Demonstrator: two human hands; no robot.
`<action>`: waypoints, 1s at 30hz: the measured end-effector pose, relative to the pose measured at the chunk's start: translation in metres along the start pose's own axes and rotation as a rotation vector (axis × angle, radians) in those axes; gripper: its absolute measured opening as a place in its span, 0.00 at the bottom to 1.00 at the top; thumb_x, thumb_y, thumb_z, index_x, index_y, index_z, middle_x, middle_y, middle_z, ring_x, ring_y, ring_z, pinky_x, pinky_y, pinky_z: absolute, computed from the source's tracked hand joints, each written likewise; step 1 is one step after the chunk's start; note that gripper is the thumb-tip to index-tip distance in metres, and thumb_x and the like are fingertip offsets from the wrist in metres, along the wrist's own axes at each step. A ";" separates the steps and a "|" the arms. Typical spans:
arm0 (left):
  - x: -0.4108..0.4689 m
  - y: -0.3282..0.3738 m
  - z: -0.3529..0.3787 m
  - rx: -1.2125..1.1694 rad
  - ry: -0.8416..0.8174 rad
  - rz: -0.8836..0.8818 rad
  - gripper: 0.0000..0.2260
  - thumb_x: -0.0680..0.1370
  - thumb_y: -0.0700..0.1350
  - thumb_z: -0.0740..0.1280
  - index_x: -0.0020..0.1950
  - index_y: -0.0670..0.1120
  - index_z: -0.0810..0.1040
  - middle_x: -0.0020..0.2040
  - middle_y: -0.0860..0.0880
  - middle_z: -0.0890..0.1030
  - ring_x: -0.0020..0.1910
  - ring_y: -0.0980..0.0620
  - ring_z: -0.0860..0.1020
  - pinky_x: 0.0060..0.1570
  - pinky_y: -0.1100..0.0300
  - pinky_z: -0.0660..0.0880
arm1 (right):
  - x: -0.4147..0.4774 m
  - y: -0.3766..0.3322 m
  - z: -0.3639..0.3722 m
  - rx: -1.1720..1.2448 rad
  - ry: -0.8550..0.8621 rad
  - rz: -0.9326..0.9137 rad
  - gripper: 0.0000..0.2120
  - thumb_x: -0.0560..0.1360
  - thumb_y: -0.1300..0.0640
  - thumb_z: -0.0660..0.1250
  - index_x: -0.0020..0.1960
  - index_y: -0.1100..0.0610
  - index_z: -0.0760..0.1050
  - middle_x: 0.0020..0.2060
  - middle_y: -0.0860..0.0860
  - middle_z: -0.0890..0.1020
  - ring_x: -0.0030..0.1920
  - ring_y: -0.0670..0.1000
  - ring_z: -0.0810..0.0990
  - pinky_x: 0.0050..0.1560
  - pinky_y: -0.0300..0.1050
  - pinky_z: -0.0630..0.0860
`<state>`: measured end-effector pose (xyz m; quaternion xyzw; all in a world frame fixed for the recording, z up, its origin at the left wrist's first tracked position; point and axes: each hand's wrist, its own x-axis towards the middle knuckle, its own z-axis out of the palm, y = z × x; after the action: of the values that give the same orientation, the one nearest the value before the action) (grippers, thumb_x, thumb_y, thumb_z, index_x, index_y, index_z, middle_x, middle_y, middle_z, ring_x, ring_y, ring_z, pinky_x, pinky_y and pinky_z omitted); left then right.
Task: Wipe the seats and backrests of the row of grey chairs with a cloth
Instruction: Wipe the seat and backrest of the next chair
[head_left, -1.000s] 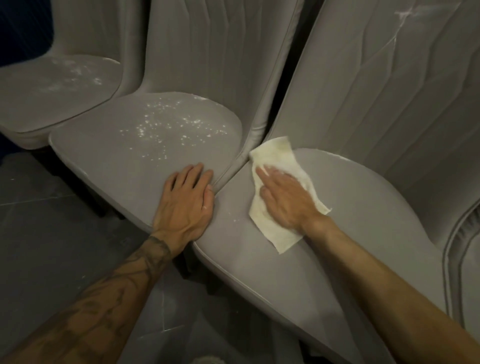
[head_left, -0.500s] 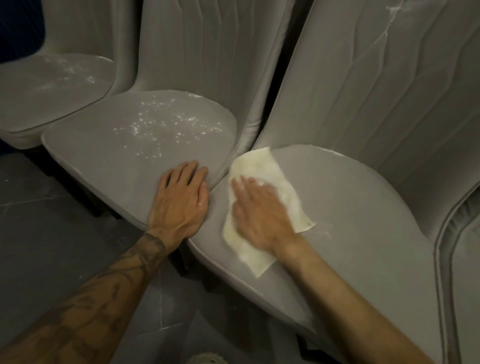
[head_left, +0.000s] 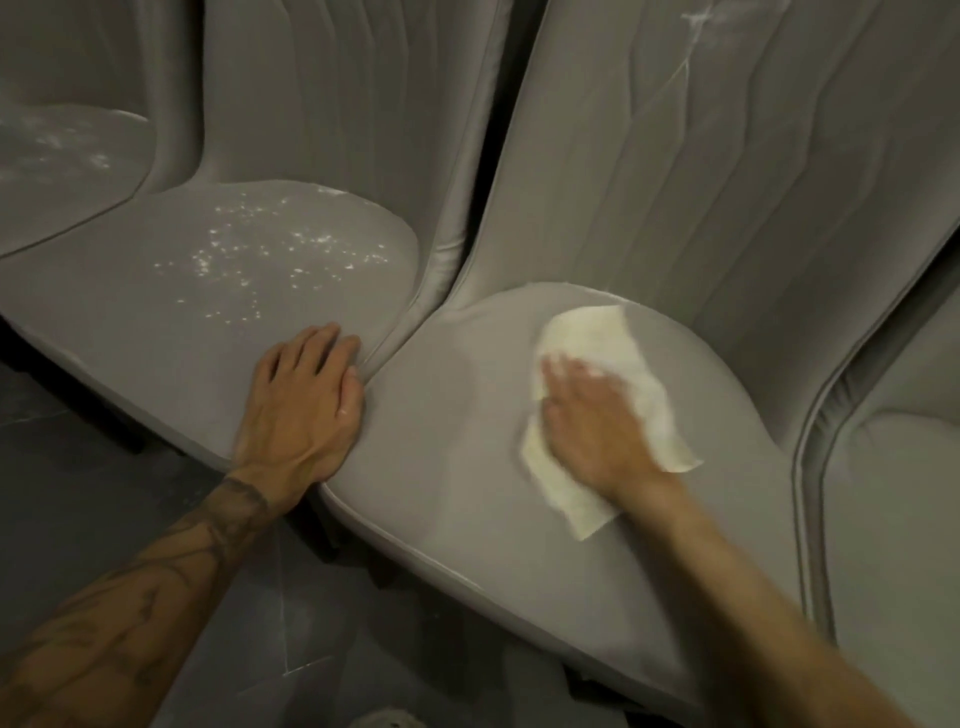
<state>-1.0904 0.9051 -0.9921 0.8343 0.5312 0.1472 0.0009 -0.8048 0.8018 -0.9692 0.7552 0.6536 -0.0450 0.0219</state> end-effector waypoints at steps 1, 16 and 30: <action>0.000 0.000 0.001 0.002 0.004 0.011 0.27 0.84 0.52 0.48 0.76 0.43 0.73 0.77 0.41 0.73 0.75 0.41 0.71 0.74 0.41 0.66 | -0.007 -0.031 0.006 0.046 -0.009 -0.113 0.31 0.84 0.48 0.37 0.84 0.56 0.48 0.84 0.56 0.54 0.82 0.58 0.56 0.80 0.57 0.50; 0.002 -0.003 0.009 0.022 0.056 0.022 0.26 0.84 0.52 0.50 0.76 0.42 0.74 0.76 0.40 0.73 0.74 0.39 0.72 0.73 0.41 0.66 | -0.058 -0.087 0.018 0.173 0.019 -0.202 0.29 0.86 0.47 0.45 0.85 0.53 0.46 0.84 0.53 0.50 0.84 0.55 0.49 0.83 0.57 0.44; 0.004 -0.004 0.012 0.039 0.087 0.030 0.25 0.83 0.51 0.51 0.74 0.43 0.74 0.75 0.41 0.74 0.72 0.38 0.73 0.71 0.41 0.68 | -0.133 -0.028 0.019 0.099 0.052 0.068 0.31 0.83 0.46 0.40 0.84 0.55 0.53 0.83 0.53 0.56 0.83 0.55 0.57 0.82 0.57 0.55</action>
<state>-1.0898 0.9122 -1.0028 0.8347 0.5211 0.1732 -0.0405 -0.8523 0.6735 -0.9744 0.7779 0.6251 -0.0570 -0.0308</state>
